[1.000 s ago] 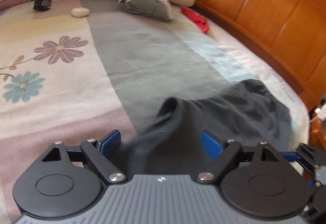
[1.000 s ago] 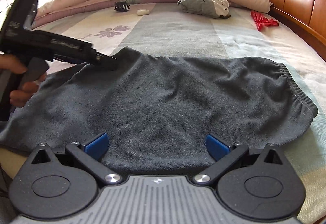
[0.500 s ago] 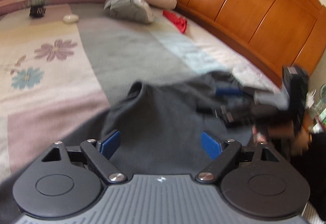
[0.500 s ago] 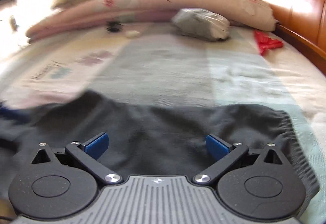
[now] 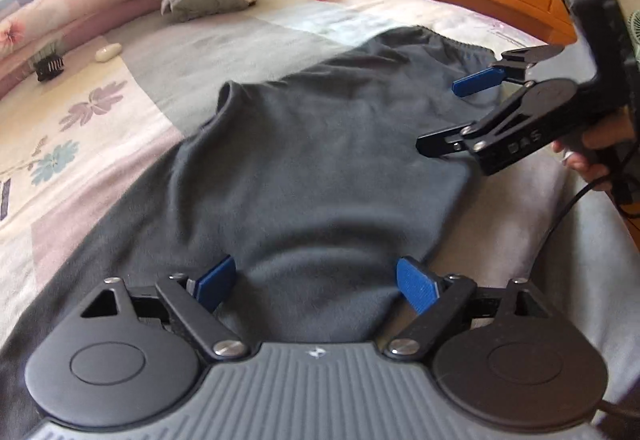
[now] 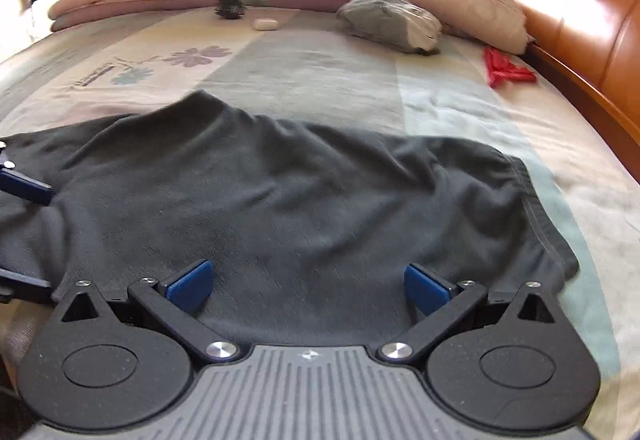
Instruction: Fold clothes
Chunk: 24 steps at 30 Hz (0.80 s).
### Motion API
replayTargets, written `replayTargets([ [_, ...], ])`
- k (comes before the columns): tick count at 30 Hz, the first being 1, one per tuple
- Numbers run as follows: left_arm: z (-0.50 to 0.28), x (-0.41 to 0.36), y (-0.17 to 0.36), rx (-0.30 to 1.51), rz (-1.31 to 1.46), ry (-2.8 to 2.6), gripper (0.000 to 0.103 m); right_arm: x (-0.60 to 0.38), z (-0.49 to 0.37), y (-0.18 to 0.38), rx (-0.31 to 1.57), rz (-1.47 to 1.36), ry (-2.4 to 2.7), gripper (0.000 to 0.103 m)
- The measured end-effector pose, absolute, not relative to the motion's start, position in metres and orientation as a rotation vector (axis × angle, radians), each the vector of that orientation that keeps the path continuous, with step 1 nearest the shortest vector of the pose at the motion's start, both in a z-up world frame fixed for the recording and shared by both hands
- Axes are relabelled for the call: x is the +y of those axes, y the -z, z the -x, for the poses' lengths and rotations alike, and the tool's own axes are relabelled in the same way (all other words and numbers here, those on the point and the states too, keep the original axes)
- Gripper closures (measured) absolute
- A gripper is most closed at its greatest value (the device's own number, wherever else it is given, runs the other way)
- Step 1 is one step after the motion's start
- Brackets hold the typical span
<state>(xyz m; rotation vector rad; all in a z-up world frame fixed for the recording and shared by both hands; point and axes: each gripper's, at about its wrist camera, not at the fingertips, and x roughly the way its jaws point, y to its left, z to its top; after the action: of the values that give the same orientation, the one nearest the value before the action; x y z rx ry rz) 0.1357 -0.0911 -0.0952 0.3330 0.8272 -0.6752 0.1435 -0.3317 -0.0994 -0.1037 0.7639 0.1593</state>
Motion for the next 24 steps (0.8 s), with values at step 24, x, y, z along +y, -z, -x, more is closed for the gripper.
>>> replayTargets([
  [24,-0.119,0.056,0.084,0.907,0.006,0.386,0.015,-0.269,-0.13,0.08,0.778,-0.028,-0.257,0.0],
])
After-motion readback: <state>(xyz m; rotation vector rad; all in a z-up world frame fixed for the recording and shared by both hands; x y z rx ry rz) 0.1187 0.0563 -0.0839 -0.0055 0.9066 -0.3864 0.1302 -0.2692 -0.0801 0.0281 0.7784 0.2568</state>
